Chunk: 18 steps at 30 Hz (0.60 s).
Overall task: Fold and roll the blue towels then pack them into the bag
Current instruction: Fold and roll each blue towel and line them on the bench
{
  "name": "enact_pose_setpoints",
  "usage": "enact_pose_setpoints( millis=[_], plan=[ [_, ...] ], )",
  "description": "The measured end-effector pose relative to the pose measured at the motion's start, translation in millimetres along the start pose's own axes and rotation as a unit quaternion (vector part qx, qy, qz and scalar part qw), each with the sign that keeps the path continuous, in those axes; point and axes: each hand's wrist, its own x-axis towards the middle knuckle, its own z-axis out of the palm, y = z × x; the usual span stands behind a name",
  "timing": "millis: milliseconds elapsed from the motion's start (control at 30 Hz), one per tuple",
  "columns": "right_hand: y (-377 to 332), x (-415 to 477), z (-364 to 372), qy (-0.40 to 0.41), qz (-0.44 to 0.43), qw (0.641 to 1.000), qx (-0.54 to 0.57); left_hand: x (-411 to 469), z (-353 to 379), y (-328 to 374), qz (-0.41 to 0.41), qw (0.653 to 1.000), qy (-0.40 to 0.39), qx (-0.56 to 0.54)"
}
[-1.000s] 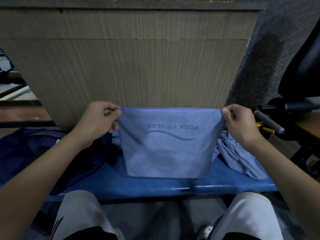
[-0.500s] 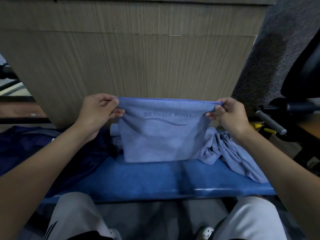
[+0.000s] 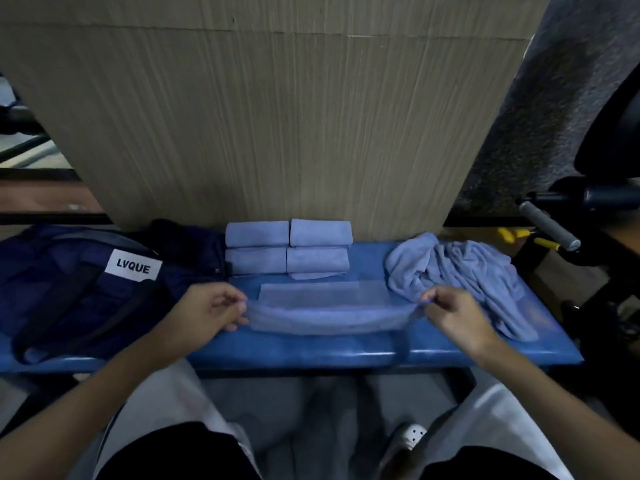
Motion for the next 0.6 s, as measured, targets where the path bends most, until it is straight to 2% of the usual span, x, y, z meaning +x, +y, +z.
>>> enact_pose_setpoints(
  millis=[100,267,467,600],
  plan=[
    [23,-16,4,-0.031,0.019,0.999,-0.034,-16,5,-17,-0.027,0.999,-0.018,0.03],
    [37,-24,8,-0.04,0.041,0.998,-0.02,-17,5,-26,-0.032,0.996,-0.012,0.088],
    [35,-7,18,-0.018,0.045,0.999,0.011,10,13,-34,-0.002,0.993,0.052,0.105],
    [46,12,30,0.0,0.048,0.999,-0.02,35,23,-43,-0.001,0.991,0.084,0.103]
  ],
)
